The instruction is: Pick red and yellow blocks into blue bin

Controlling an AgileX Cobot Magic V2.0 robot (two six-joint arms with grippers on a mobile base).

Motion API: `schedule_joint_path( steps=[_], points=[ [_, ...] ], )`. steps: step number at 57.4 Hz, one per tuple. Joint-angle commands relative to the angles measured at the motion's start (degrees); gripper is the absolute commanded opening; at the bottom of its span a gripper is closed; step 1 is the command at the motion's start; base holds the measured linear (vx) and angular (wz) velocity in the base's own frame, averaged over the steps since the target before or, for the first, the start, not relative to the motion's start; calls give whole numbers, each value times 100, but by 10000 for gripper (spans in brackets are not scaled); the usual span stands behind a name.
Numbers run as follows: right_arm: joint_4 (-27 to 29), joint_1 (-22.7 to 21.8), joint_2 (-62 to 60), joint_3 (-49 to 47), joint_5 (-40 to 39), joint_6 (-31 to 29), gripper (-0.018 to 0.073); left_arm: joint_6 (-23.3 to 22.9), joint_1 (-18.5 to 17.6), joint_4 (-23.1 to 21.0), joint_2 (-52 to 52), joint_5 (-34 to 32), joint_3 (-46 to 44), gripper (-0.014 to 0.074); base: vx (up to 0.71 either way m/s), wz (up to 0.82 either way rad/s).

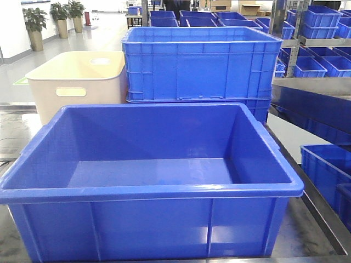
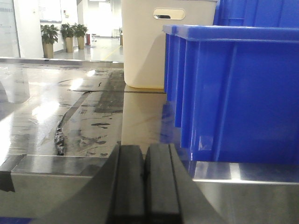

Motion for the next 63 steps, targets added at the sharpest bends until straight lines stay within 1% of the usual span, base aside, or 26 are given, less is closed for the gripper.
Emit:
schedule_joint_path(
  steps=[1, 7, 28, 32, 39, 41, 44, 48, 63],
  points=[
    [14, -4, -69, 52, -822, -1, -10, 7, -47, -3, -97, -478, -92, -6, 0, 0],
    [7, 107, -71, 58, -865, -6, -10, 7, -47, -3, -97, -478, -92, -6, 0, 0],
    [43, 106, -71, 58, -894, -26, -10, 7, -47, -3, -97, -478, -92, -6, 0, 0],
    [242, 106, -71, 58, -914, -183, -10, 7, -47, -3, -97, -478, -92, -6, 0, 0],
    [1038, 106, -77, 58, -914, -1002, -10, 7, -47, -3, -97, -478, -92, -6, 0, 0],
    [1182, 106, -77, 58, -929, -1167, -10, 7, -47, -3, -97, -478, -92, -6, 0, 0],
    [1224, 106, -77, 58, -948, -1263, -10, 7, -47, -3, -97, -478, -92, -6, 0, 0],
    [1152, 106, -77, 58, -966, -1264, -10, 7, -47, -3, -97, -478, -92, -6, 0, 0],
    [1166, 106, -77, 58, -977, -1264, -10, 7, -47, -3, -97, -478, -92, -6, 0, 0]
  ],
)
